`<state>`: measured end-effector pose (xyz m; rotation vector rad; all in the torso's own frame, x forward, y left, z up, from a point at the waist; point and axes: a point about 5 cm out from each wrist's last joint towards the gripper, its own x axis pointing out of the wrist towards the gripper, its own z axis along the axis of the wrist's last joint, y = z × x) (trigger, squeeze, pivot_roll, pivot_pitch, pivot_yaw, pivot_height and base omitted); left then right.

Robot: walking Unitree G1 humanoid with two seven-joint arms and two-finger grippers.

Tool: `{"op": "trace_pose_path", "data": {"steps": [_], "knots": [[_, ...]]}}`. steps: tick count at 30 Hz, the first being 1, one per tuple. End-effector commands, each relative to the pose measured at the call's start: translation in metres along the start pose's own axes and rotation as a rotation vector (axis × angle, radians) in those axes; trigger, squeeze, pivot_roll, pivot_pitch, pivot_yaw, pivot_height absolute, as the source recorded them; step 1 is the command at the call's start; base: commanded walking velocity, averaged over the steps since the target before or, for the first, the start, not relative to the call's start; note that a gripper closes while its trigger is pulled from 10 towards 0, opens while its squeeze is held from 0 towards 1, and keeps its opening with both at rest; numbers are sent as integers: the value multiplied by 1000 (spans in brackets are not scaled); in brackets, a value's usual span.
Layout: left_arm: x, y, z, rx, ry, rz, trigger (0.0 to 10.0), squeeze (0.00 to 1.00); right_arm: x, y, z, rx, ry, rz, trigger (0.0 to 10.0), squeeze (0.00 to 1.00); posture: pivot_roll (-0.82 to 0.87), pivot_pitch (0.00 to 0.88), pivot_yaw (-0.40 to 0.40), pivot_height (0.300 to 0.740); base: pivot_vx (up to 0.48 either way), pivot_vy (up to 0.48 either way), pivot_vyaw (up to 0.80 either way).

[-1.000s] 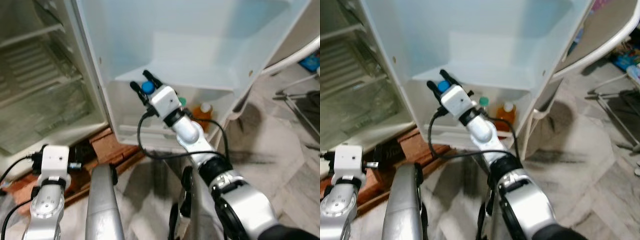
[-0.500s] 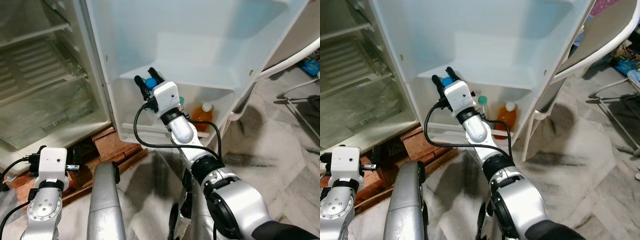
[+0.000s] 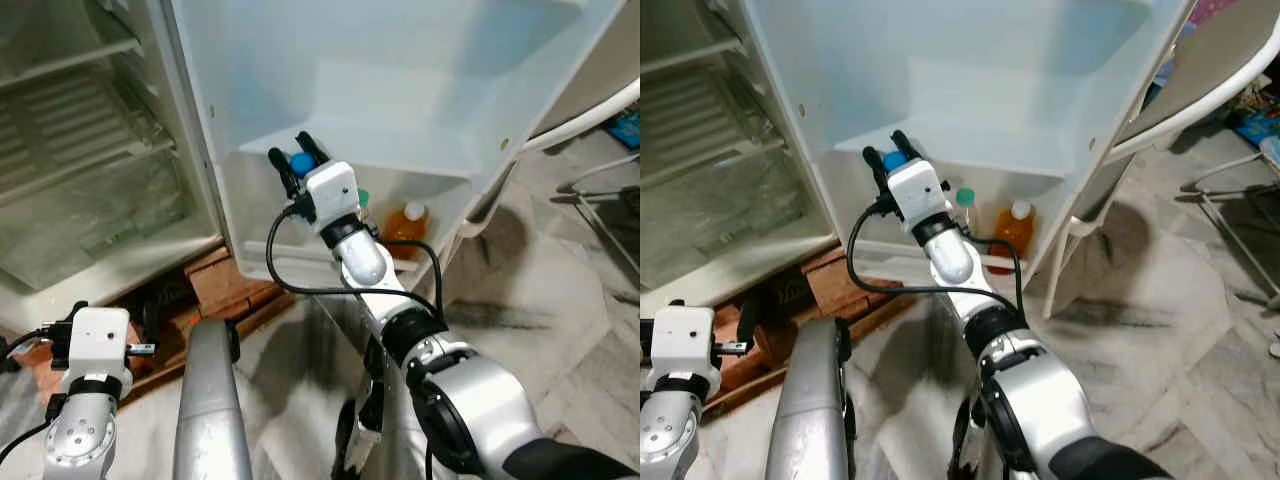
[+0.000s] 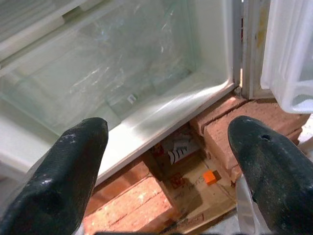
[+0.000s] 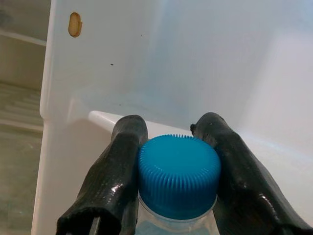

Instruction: Restocking fridge

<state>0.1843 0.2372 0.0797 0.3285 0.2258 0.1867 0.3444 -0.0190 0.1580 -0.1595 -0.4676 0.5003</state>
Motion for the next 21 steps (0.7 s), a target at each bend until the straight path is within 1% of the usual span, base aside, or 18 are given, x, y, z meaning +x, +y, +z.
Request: {"op": "trace_pose_path", "data": {"steps": [1, 5, 6, 7, 9, 12, 15, 19, 20, 21], "knots": [[-5, 1, 1, -5, 3, -2, 10000, 0, -38, -9, -47, 32, 283, -62, 10000, 0, 377, 278, -71, 514, 0, 0, 0], [-12, 4, 2, -4, 3, 3, 10000, 0, -47, -5, -54, 12, 319, -16, 10000, 0, 396, 303, -74, 514, 0, 0, 0], [-17, 5, 3, -4, 3, 5, 10000, 0, -50, -2, -56, -4, 325, 21, 10000, 0, 401, 319, -76, 514, 0, 0, 0], [-17, 5, 3, -4, 3, 5, 10000, 0, -50, -2, -56, -4, 325, 21, 10000, 0, 401, 319, -76, 514, 0, 0, 0], [-21, 7, 2, -2, 6, 6, 10000, 0, -53, 1, -57, -35, 317, 75, 10000, 0, 400, 326, -78, 514, 0, 0, 0], [-23, 8, 2, -2, 11, 8, 10000, 0, -59, 6, -58, -57, 307, 141, 10000, 0, 395, 334, -81, 514, 0, 0, 0], [-23, 8, 2, -2, 11, 10, 10000, 0, -63, 10, -59, -66, 303, 170, 10000, 0, 394, 339, -81, 514, 0, 0, 0], [-25, 8, 4, -4, 11, 17, 10000, 0, -70, 24, -57, -112, 246, 270, 10000, 0, 391, 341, -80, 514, 0, 0, 0], [-25, 8, 4, -4, 11, 17, 10000, 0, -70, 24, -57, -112, 246, 270, 10000, 0, 391, 341, -80, 514, 0, 0, 0], [-24, 9, 5, -1, 4, 28, 10000, 0, -72, 30, -55, -142, 220, 312, 10000, 0, 388, 341, -79, 514, 0, 0, 0]]}}
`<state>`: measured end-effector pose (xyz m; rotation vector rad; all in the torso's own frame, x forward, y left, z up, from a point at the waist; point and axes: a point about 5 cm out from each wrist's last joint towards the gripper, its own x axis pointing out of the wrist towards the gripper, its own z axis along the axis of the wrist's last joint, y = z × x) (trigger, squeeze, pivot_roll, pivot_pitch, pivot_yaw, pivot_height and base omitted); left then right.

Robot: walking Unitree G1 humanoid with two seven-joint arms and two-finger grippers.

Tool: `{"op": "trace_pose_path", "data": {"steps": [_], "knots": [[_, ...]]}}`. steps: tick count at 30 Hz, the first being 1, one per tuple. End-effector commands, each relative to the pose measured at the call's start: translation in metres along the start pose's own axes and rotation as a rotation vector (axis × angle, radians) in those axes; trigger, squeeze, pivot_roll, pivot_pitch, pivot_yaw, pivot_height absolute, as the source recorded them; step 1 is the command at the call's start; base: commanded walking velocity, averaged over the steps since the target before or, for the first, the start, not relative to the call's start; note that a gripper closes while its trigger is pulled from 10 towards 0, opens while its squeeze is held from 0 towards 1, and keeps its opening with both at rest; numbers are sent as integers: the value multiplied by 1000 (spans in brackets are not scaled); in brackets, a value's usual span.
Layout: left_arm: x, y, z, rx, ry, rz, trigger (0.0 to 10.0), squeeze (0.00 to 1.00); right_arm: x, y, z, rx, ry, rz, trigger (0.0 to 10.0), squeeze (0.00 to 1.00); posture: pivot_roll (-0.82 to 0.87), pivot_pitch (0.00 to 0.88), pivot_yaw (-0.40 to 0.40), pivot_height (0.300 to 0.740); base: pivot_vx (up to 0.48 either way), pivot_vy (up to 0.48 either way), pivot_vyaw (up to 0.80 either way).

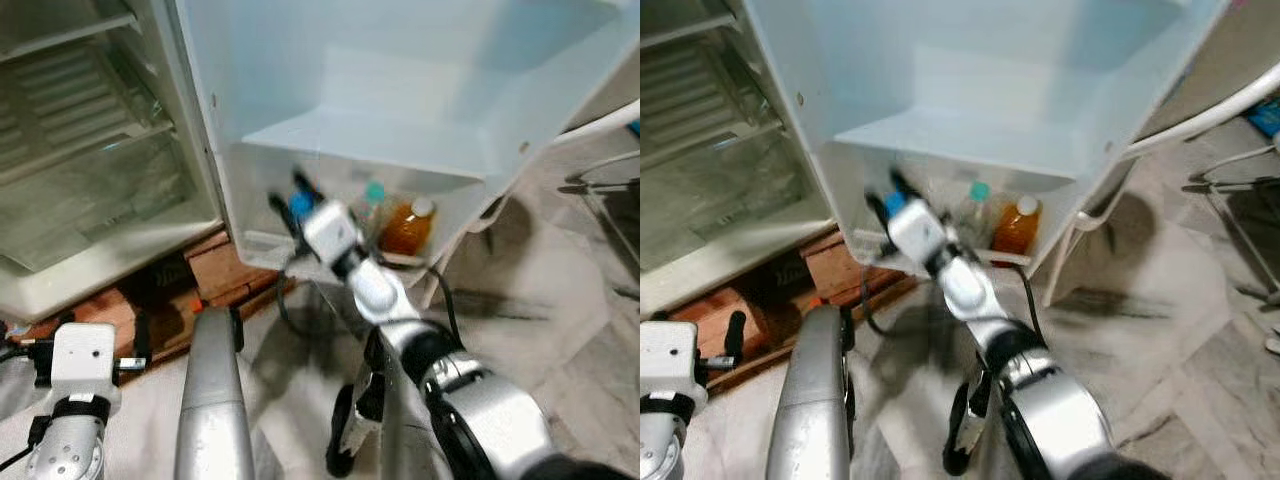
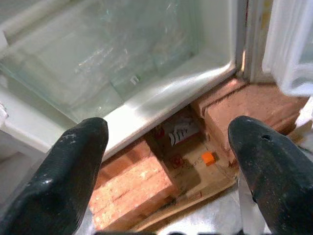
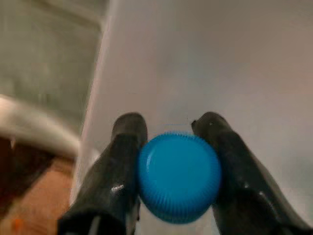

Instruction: Restocking fridge

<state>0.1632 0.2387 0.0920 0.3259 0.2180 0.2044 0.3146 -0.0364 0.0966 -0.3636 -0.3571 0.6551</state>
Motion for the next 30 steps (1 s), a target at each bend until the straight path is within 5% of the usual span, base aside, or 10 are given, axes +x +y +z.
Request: {"op": "trace_pose_path", "data": {"steps": [1, 5, 11, 21, 23, 30], "knots": [[-2, 1, 0, 4, 9, 10, 10000, 0, -10, 21, -14, -13, 83, 113, 10000, 0, 388, 341, -79, 514, 0, 0, 0], [-1, 2, 0, 7, 5, 16, 10000, 0, -14, 30, -11, -84, 38, 183, 10000, 0, 387, 340, -82, 514, 0, 0, 0], [-1, 1, 0, 4, 7, 15, 10000, 0, -15, 22, -17, -81, 87, 154, 10000, 0, 387, 338, -86, 514, 0, 0, 0], [3, 1, 0, 4, 10, 25, 10000, 0, -7, -24, -22, -116, 198, -117, 10000, 0, 382, 324, -84, 514, 0, 0, 0], [4, 1, 0, 4, 8, 24, 10000, 0, -8, -33, -24, -85, 216, -166, 10000, 1000, 381, 321, -84, 514, 0, 0, 0], [12, 1, 0, 6, 2, 26, 10000, 0, -2, -50, -17, -47, 191, -255, 10000, 1000, 368, 296, -80, 514, 0, 0, 0]]}}
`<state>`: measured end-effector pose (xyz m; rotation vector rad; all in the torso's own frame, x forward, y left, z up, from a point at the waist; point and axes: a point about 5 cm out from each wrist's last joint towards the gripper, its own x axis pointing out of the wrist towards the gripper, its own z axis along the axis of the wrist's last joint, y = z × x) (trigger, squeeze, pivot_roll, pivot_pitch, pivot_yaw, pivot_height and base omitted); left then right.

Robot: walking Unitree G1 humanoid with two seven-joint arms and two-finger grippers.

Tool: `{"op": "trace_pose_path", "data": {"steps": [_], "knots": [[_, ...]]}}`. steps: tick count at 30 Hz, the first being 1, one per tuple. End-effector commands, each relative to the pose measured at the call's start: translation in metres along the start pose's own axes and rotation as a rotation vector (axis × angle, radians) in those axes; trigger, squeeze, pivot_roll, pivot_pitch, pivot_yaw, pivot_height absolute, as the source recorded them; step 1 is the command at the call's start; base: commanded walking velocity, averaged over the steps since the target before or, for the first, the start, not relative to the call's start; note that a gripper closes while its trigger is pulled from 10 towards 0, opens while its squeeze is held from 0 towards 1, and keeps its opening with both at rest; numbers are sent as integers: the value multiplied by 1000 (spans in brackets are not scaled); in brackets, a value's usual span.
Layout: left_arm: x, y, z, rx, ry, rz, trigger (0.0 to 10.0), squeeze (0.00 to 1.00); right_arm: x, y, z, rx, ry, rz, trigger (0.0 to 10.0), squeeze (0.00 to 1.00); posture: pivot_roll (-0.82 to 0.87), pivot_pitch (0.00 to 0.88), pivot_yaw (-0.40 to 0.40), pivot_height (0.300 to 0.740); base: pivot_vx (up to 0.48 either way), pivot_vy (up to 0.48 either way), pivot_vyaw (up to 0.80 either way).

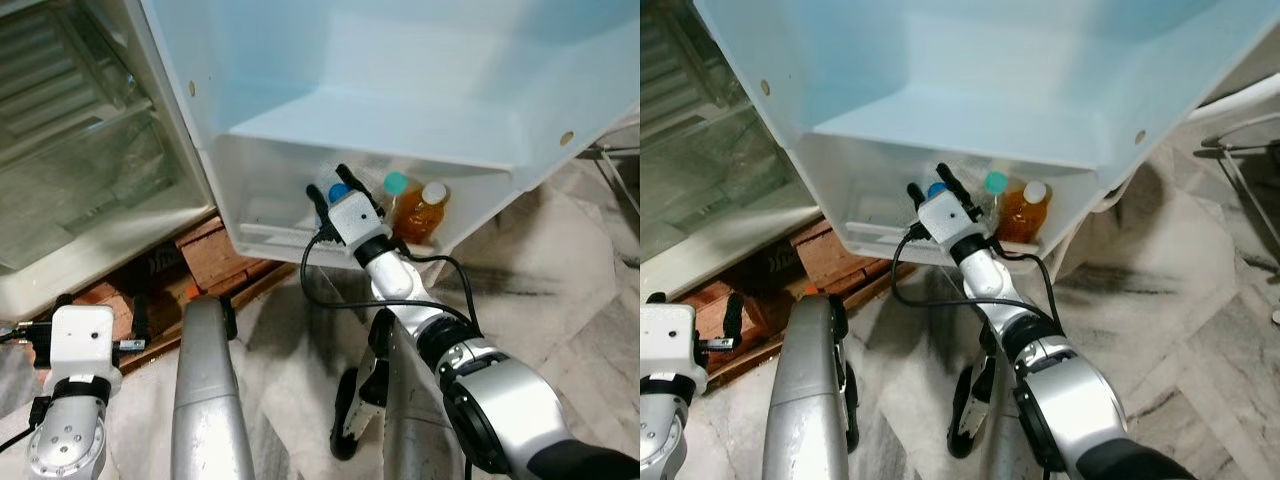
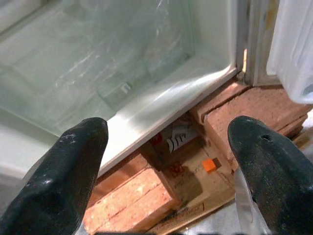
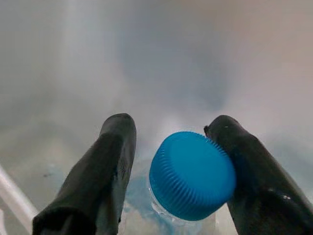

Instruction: Restocking fridge

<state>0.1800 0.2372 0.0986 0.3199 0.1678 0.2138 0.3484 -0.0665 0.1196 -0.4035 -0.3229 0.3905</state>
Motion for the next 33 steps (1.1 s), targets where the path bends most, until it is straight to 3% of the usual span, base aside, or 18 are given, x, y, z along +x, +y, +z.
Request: {"op": "trace_pose_path", "data": {"steps": [1, 12, 24, 30, 32, 33], "knots": [[-1, 3, -10, 19, 44, 11, 10000, 0, -8, -4, -14, 16, 76, -19, 10000, 1000, 365, 290, -80, 514, 0, 0, 0], [22, 3, -6, 27, 8, 26, 10000, 0, 7, -21, 14, 124, -92, -56, 10000, 1000, 327, 215, -84, 514, 0, 0, 0], [46, -2, -3, 33, -25, 22, 10000, 0, 8, -27, 27, 211, -195, -60, 10000, 1000, 271, 122, -65, 514, 0, 0, 0], [56, -7, 1, 18, -58, 8, 10000, 0, -15, -14, 16, 316, -192, -28, 10000, 1000, 237, 67, -63, 514, 0, 0, 0], [57, -9, 0, 6, -54, 13, 10000, 0, -27, -10, 5, 343, -129, -44, 10000, 1000, 229, 48, -68, 514, 0, 0, 0], [59, -11, -2, -5, -48, 20, 10000, 0, -40, -6, -6, 374, -48, -72, 10000, 1000, 220, 24, -68, 514, 0, 0, 0]]}}
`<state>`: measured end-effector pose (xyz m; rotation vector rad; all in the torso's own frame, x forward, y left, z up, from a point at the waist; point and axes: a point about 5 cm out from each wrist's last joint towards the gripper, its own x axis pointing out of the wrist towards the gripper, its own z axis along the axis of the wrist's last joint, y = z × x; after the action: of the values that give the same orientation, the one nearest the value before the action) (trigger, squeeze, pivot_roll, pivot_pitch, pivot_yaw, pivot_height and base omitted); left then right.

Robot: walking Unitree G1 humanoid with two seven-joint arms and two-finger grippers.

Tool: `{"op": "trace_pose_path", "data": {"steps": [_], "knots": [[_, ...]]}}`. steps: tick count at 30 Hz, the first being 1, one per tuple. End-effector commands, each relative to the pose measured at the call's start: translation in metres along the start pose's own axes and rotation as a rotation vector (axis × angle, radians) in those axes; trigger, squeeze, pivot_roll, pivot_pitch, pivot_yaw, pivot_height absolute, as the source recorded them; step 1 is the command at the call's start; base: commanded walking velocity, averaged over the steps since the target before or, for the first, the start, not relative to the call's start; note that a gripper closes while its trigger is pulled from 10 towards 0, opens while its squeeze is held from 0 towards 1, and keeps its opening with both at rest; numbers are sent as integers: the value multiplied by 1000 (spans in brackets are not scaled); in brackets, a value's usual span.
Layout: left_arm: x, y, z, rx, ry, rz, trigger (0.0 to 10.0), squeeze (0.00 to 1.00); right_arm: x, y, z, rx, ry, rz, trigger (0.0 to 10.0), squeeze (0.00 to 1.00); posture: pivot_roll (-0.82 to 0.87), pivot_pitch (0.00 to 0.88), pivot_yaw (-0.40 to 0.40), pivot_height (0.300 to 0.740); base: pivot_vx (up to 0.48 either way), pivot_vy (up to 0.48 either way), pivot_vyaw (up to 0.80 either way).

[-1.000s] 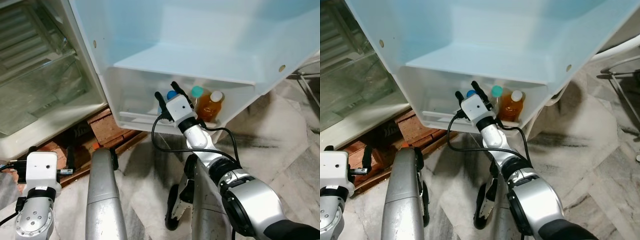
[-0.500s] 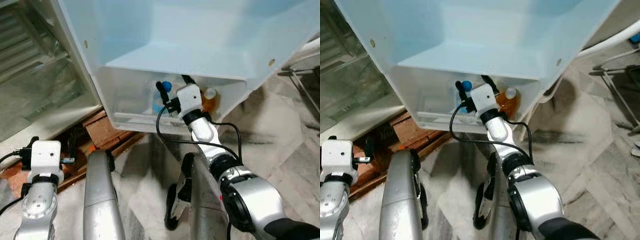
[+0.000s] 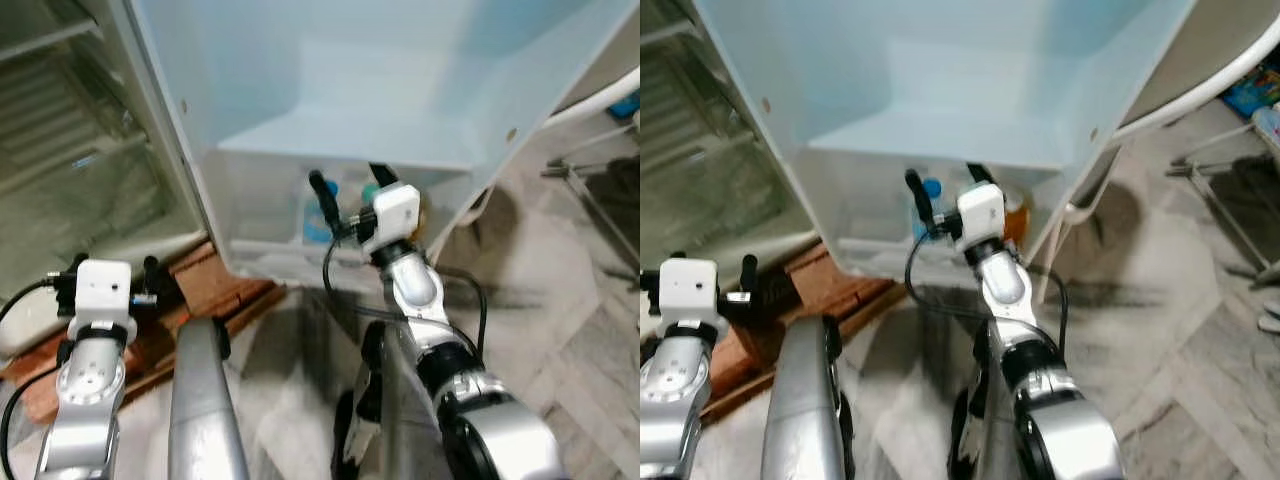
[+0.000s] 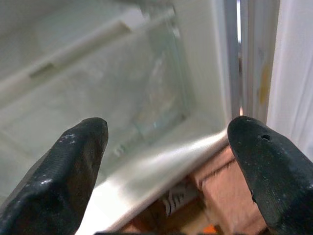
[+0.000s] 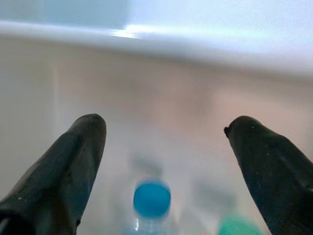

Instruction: Restocking fridge

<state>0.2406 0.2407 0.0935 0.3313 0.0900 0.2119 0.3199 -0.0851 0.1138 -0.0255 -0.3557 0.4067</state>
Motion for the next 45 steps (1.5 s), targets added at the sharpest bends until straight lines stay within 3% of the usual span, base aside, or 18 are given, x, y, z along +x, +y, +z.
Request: {"op": "trace_pose_path", "data": {"steps": [1, 4, 8, 9, 11, 19, 23, 24, 30, 35, 39, 45], "knots": [[-2, -2, -9, -11, 32, 11, 10000, 0, -11, -4, -8, 22, 74, -42, 10000, 1000, 216, 17, -67, 514, 0, 0, 0], [-2, -5, -13, -19, 38, 14, 10000, 0, -25, -4, -15, 87, 149, -92, 10000, 1000, 198, 0, -60, 514, 0, 0, 0], [-1, -8, -12, -19, 28, 7, 10000, 0, -37, -6, -5, 90, 143, -82, 10000, 1000, 199, 0, -54, 514, 0, 0, 0], [-1, -9, -13, -21, 28, 2, 10000, 0, -40, -6, -4, 83, 147, -77, 10000, 55, 192, 0, -51, 514, 0, 0, 0], [-1, -11, -14, -23, 30, -6, 10000, 0, -42, -8, -3, 66, 148, -74, 10000, 0, 189, 0, -49, 514, 0, 0, 0], [-6, -28, -23, -11, 43, -62, 10000, 0, -56, -11, 4, 103, 202, -79, 10000, 0, 158, 0, -22, 564, 0, 0, 0], [-5, -24, -27, 9, 55, -12, 10000, 0, -57, -15, 1, 117, 224, -123, 10000, 0, 162, 0, -15, 584, 0, 0, 0], [-6, -24, -27, -4, 61, -11, 10000, 0, -59, -16, -2, 167, 240, -156, 10000, 0, 163, 0, -15, 594, 0, 0, 0], [-4, -26, -22, -1, 30, -32, 10000, 0, -58, -22, -1, 142, 257, -187, 10000, 0, 167, 0, -15, 629, 0, 0, 0], [-2, -26, -20, -29, 23, -46, 10000, 0, -62, -37, 2, 120, 276, -257, 10000, 0, 152, 0, -13, 664, 0, 0, 0], [-5, -28, -18, -21, 5, -47, 10000, 0, -73, -47, 0, 183, 293, -337, 10000, 0, 135, 0, -9, 694, 0, 0, 0], [-7, -35, -18, -24, 3, -70, 10000, 0, -75, -45, -4, 188, 310, -350, 10000, 0, 134, 0, -11, 734, 0, 0, 0]]}}
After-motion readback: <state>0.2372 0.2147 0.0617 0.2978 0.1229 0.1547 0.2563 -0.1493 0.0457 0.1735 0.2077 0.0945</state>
